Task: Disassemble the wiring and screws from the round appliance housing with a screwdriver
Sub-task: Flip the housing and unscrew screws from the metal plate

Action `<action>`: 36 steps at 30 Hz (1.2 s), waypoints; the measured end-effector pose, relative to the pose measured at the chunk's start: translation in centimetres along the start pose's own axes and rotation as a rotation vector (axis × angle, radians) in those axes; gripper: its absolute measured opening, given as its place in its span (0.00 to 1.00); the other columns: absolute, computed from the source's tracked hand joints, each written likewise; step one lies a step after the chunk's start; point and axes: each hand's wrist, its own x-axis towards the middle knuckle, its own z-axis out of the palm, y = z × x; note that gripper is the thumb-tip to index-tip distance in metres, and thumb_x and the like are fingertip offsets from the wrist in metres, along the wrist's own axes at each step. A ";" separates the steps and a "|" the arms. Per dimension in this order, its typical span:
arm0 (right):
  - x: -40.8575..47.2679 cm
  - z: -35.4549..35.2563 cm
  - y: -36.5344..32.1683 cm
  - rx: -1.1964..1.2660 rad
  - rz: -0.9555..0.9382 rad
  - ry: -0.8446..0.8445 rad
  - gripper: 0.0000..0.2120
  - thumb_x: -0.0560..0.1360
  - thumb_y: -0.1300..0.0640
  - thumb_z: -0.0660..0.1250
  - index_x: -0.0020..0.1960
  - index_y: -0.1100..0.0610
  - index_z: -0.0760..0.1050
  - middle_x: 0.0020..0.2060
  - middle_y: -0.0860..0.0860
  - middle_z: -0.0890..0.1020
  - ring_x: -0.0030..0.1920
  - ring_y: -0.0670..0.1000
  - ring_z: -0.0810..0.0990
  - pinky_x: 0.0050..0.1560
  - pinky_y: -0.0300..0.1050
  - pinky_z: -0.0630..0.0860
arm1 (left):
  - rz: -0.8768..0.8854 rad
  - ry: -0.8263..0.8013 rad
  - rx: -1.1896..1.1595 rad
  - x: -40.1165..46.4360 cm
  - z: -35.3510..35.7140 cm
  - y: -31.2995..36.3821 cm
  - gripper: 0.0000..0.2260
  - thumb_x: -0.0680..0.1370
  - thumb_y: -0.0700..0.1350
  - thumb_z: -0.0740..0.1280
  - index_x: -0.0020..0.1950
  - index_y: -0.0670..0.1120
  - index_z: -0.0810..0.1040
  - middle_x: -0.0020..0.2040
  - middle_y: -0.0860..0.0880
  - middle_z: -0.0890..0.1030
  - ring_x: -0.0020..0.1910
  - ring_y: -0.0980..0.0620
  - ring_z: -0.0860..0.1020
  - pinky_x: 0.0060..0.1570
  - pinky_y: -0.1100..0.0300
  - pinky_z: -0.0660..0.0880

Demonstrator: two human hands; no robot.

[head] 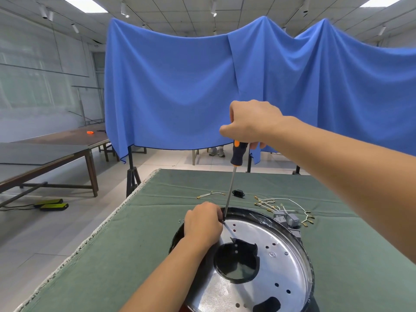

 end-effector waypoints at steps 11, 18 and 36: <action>-0.2 0.5 -0.3 -0.023 -0.076 0.070 0.12 0.75 0.54 0.59 0.51 0.60 0.77 0.43 0.55 0.82 0.33 0.55 0.76 0.33 0.42 0.68 | -0.012 -0.003 -0.013 -0.2 0.0 0.2 0.13 0.71 0.40 0.61 0.50 0.50 0.83 0.49 0.50 0.82 0.50 0.46 0.77 0.51 0.55 0.72; -0.5 0.1 -1.4 0.172 -0.111 -0.010 0.10 0.72 0.54 0.62 0.49 0.58 0.75 0.40 0.54 0.81 0.37 0.54 0.78 0.34 0.45 0.75 | -0.023 -0.004 -0.017 -0.3 -0.2 0.3 0.12 0.70 0.41 0.62 0.47 0.49 0.83 0.44 0.49 0.82 0.45 0.47 0.75 0.50 0.54 0.73; -0.8 -0.4 -1.1 0.174 -0.270 -0.121 0.08 0.72 0.58 0.64 0.50 0.53 0.70 0.43 0.48 0.75 0.42 0.52 0.76 0.39 0.46 0.74 | 0.021 0.027 0.051 0.0 0.6 -0.2 0.13 0.75 0.39 0.63 0.53 0.53 0.81 0.54 0.52 0.79 0.55 0.48 0.74 0.54 0.56 0.68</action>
